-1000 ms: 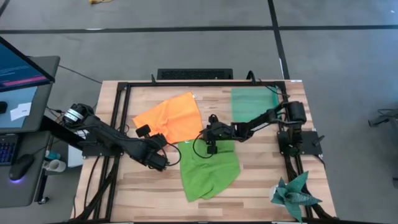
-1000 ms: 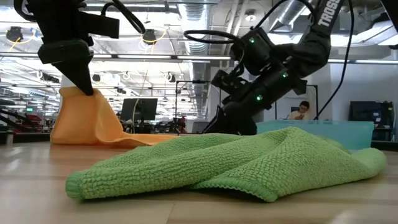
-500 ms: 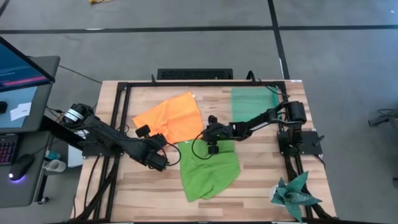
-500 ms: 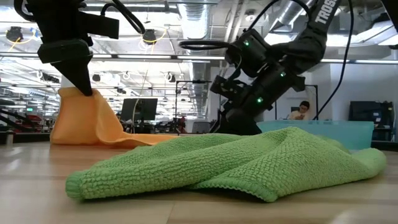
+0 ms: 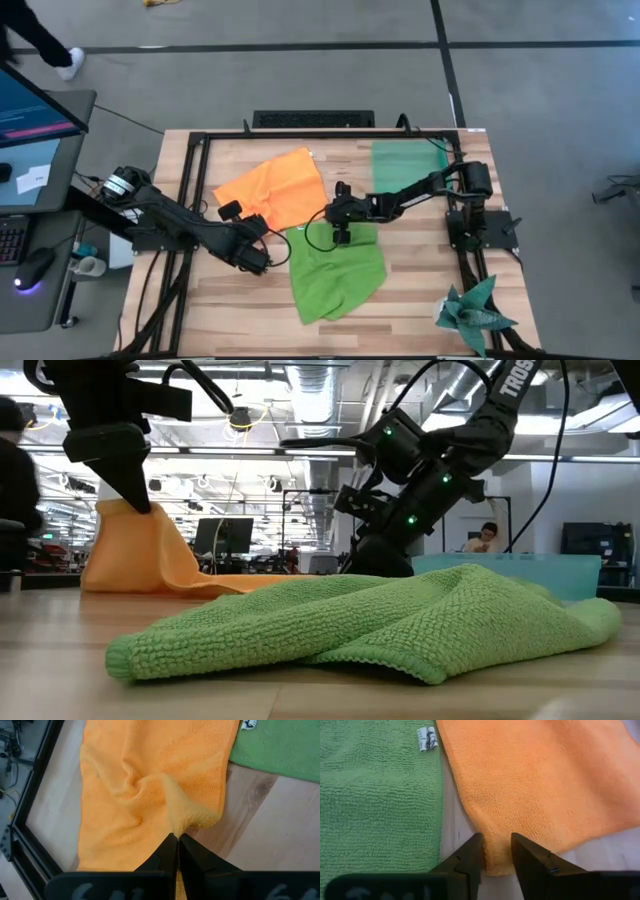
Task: Roll microfiber towels into tight, uniform cylinder then place into a basket
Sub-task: Fold the orange towel
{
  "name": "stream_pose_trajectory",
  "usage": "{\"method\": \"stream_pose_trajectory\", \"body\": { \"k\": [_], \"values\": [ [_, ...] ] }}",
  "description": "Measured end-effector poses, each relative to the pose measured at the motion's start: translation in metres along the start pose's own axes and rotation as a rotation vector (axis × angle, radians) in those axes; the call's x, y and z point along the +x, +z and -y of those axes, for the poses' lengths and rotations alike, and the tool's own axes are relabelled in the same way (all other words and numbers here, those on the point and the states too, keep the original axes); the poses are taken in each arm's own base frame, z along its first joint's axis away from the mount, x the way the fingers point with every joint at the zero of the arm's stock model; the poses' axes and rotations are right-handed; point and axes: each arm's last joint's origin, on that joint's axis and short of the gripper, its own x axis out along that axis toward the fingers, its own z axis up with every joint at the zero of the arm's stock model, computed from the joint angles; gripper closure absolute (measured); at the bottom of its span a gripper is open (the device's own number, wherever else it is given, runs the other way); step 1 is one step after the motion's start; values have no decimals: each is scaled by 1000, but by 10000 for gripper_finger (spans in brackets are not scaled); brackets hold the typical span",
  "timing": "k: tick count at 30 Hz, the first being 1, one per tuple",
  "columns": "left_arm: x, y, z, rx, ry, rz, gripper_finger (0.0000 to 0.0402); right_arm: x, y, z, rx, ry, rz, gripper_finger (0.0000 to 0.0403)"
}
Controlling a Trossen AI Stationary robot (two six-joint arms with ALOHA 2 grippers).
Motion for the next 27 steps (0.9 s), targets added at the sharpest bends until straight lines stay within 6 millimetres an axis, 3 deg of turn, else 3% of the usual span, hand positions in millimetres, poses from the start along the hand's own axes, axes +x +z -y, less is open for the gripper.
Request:
{"method": "stream_pose_trajectory", "body": {
  "k": [11, 16, 22, 27],
  "values": [
    [0, 2, -1, 5, 34, 46, 400, 0, -1, 0, 52, 3, -10, 389],
    [0, 3, -2, 58, 58, 74, 400, -7, 0, -2, 81, 12, -39, 387],
    [-3, 4, -4, 145, 84, 82, 400, -43, 20, -4, 61, -25, -4, 396],
    [-25, 18, -14, 166, 135, 96, 400, -84, 45, 0, 69, -119, 111, 393]
  ]
}}
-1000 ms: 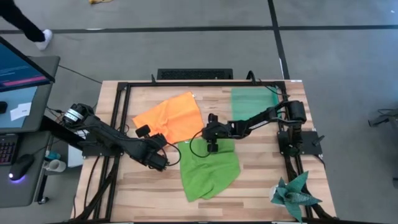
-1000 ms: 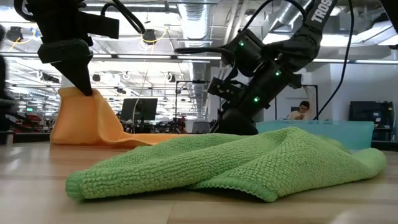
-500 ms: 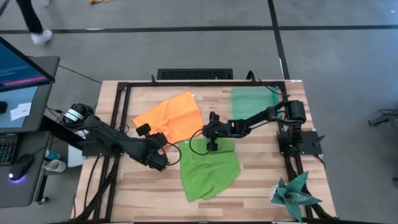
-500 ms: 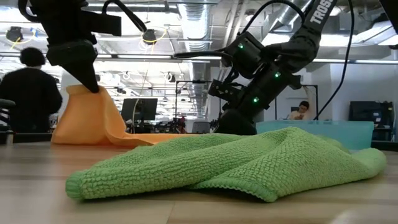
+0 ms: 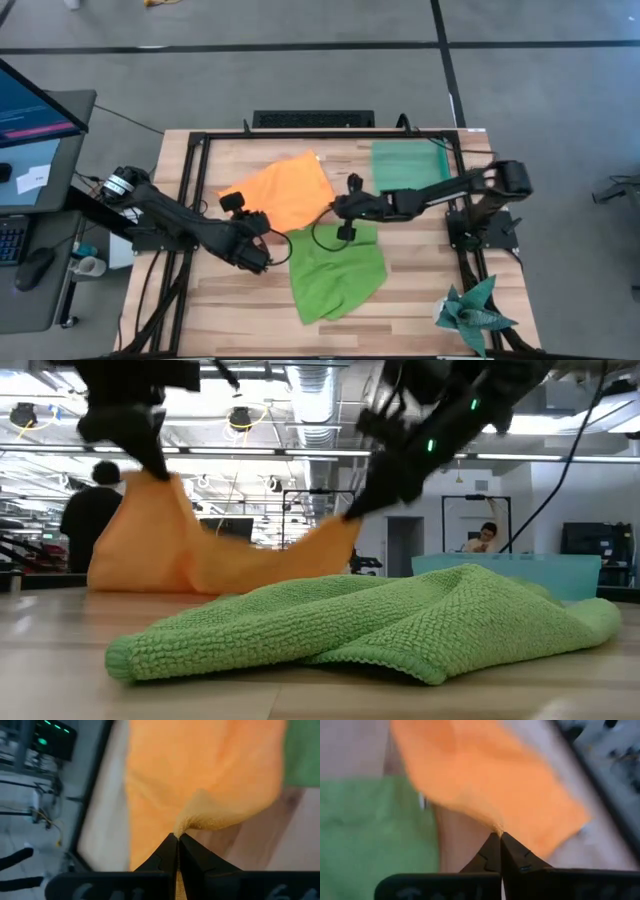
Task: Roll microfiber towels into tight, uniform cylinder then place into a basket
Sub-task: Fold the orange towel
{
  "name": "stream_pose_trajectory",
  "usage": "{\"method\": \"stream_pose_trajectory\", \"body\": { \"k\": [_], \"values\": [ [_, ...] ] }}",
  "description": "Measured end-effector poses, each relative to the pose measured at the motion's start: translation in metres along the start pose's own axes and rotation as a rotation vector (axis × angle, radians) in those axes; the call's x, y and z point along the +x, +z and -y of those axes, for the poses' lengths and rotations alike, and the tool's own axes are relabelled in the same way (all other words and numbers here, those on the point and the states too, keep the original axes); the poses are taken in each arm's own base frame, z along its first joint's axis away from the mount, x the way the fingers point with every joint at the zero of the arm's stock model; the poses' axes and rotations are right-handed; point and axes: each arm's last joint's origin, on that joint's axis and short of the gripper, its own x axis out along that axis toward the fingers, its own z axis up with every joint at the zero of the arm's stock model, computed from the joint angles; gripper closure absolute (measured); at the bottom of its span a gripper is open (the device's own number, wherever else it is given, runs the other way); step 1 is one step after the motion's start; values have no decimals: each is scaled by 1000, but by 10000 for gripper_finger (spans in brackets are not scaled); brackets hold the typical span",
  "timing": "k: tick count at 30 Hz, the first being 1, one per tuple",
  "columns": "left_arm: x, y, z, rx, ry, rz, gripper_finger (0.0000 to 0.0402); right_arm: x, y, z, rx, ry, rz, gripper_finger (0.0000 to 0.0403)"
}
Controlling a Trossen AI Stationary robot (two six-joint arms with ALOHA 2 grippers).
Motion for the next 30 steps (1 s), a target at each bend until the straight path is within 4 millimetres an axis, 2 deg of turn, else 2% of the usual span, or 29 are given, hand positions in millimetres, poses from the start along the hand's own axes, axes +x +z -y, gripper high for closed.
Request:
{"method": "stream_pose_trajectory", "body": {
  "k": [6, 10, 14, 23, 27, 30],
  "values": [
    [-33, 20, -27, 11, 49, 34, 400, -56, 30, 13, 24, -72, 169, 395],
    [-53, 34, -42, -1, 16, 68, 400, -95, 45, 25, 74, -84, 299, 394],
    [-75, 47, -58, -26, -42, 129, 400, -121, 57, 37, 116, -95, 391, 399],
    [-121, 71, -98, -154, -159, 272, 400, -155, 97, 42, 83, -77, 483, 397],
    [-130, 74, -108, -218, -276, 238, 400, -158, 98, 41, 91, -85, 423, 397],
    [-127, 76, -109, -237, -305, 205, 400, -157, 93, 41, 105, -182, 356, 392]
  ]
}}
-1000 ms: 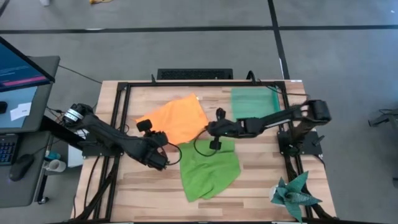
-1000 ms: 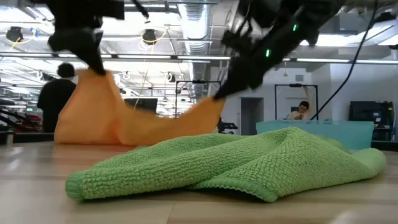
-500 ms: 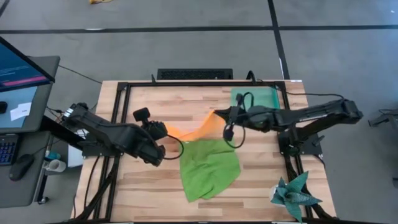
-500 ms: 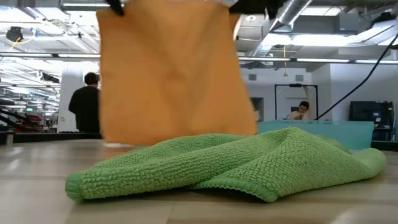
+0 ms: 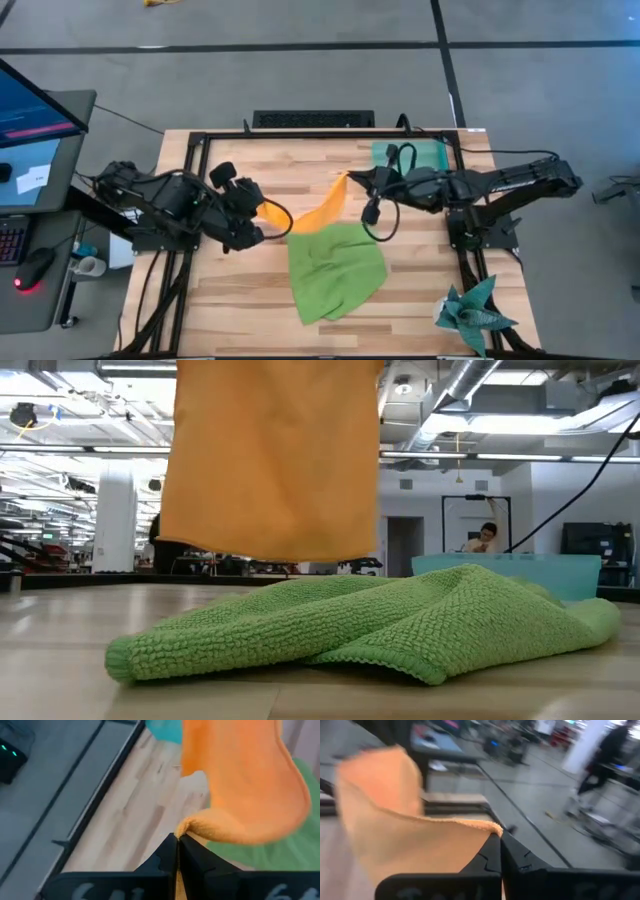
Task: Roll microfiber towels into tight, uniform cylinder then place into a basket
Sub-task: Fold the orange towel
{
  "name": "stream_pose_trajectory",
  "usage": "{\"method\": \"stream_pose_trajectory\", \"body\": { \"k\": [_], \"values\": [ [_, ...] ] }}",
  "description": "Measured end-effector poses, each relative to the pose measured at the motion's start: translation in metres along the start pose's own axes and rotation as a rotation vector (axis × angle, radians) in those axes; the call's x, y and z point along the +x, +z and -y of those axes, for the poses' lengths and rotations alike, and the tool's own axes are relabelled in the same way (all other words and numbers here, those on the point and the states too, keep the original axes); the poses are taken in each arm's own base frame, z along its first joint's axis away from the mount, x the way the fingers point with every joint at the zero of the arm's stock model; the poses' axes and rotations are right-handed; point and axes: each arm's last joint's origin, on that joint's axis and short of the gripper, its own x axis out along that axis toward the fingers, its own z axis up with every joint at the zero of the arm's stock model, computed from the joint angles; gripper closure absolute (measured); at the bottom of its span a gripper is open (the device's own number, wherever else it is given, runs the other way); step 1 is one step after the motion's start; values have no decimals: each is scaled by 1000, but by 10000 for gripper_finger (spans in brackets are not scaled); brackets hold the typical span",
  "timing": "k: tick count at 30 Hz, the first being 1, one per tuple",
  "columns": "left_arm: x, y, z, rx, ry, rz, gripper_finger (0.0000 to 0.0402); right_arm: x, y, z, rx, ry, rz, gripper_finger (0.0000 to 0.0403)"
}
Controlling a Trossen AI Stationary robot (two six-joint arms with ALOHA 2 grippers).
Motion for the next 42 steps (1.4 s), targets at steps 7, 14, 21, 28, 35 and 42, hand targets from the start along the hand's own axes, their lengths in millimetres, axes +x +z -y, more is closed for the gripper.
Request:
{"method": "stream_pose_trajectory", "body": {
  "k": [7, 14, 21, 28, 35, 42],
  "values": [
    [16, 9, -15, -86, 97, -7, 400, 2, -12, 8, 43, -153, -111, 398],
    [25, 15, -26, -70, 162, -5, 400, 1, -20, 7, 76, -151, -182, 393],
    [22, 13, -22, -54, 144, -4, 400, -8, -21, -8, 40, -83, -187, 395],
    [10, 5, -6, -56, 86, 21, 400, -25, -17, -30, -16, -13, -153, 397],
    [20, -10, 17, 0, 145, 38, 400, -38, -16, -42, -54, -21, -129, 393],
    [42, -36, 32, -16, 202, -17, 400, -49, -14, -53, -61, -15, -104, 398]
  ]
}}
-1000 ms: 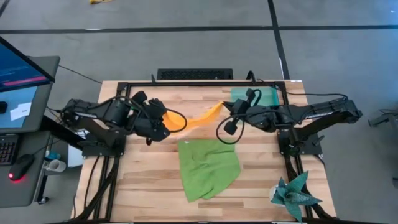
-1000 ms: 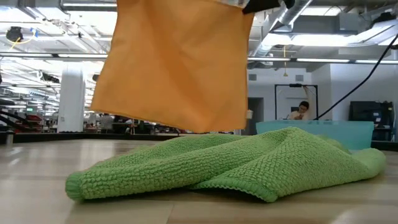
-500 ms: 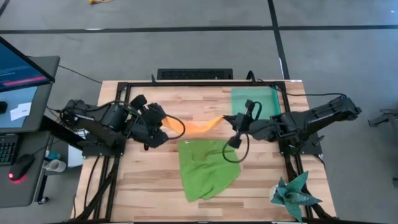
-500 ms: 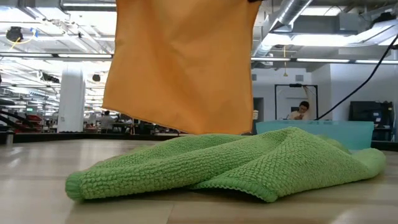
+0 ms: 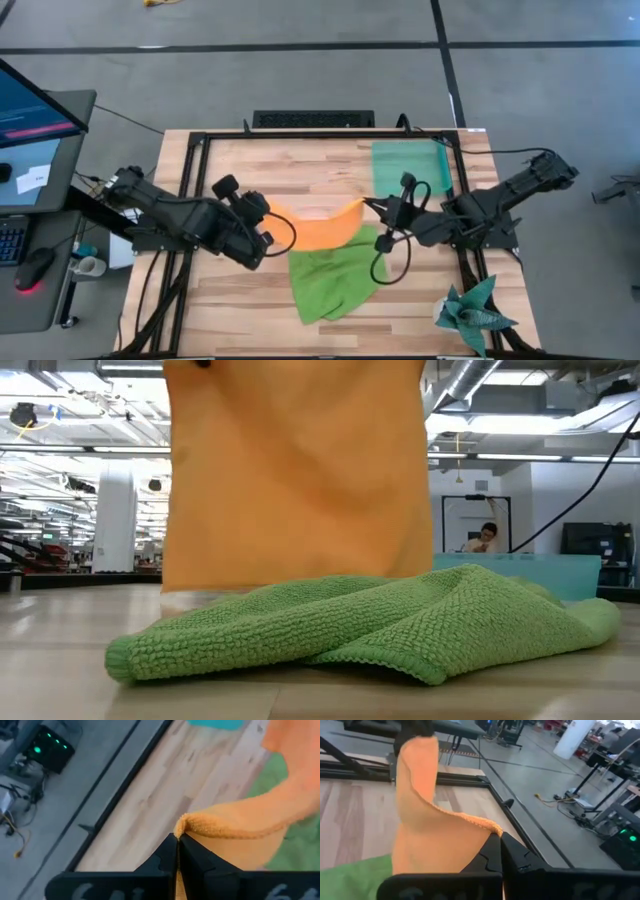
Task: Roll microfiber towels into tight, uniform cylinder then place into a basket
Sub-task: Fold the orange towel
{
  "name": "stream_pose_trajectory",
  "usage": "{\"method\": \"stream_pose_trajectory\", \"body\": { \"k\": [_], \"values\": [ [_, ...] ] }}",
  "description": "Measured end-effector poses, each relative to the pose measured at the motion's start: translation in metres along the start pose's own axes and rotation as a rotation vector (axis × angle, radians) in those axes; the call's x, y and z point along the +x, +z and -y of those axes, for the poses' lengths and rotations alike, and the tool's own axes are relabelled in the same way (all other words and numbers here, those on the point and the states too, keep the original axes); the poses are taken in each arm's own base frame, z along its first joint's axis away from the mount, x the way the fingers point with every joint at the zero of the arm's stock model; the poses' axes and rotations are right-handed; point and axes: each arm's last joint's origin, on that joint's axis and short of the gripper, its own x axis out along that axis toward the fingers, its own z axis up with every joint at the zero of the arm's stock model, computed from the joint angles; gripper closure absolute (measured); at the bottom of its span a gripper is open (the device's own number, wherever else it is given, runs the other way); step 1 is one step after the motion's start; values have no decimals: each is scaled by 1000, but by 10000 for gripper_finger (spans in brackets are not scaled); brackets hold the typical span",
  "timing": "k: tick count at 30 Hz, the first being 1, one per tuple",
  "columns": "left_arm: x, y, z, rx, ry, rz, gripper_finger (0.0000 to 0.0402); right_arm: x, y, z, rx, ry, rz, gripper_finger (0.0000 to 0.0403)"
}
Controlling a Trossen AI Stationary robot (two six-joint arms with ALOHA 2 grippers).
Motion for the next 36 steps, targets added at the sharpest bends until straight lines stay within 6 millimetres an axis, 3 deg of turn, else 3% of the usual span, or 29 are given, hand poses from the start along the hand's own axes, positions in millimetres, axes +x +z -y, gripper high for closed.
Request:
{"method": "stream_pose_trajectory", "body": {
  "k": [7, 13, 18, 21, 26, 30, 36],
  "values": [
    [-9, -5, 3, -3, -31, 17, 400, -3, 2, 2, 18, -133, 24, 397],
    [12, 9, -16, 41, 77, 14, 400, 28, -1, 31, 31, -312, -45, 397],
    [47, 29, -47, 11, 202, -78, 400, 80, -19, 64, 23, -478, -200, 397],
    [72, 33, -67, 7, 269, -162, 400, 110, -38, 77, 16, -430, -311, 397],
    [123, 17, -91, 43, 384, -339, 400, 150, -64, 97, 18, -383, -438, 398],
    [165, 0, -98, 65, 391, -409, 400, 173, -81, 111, 38, -337, -486, 398],
    [206, -16, -107, 112, 354, -420, 400, 202, -102, 122, 11, -305, -521, 398]
  ]
}}
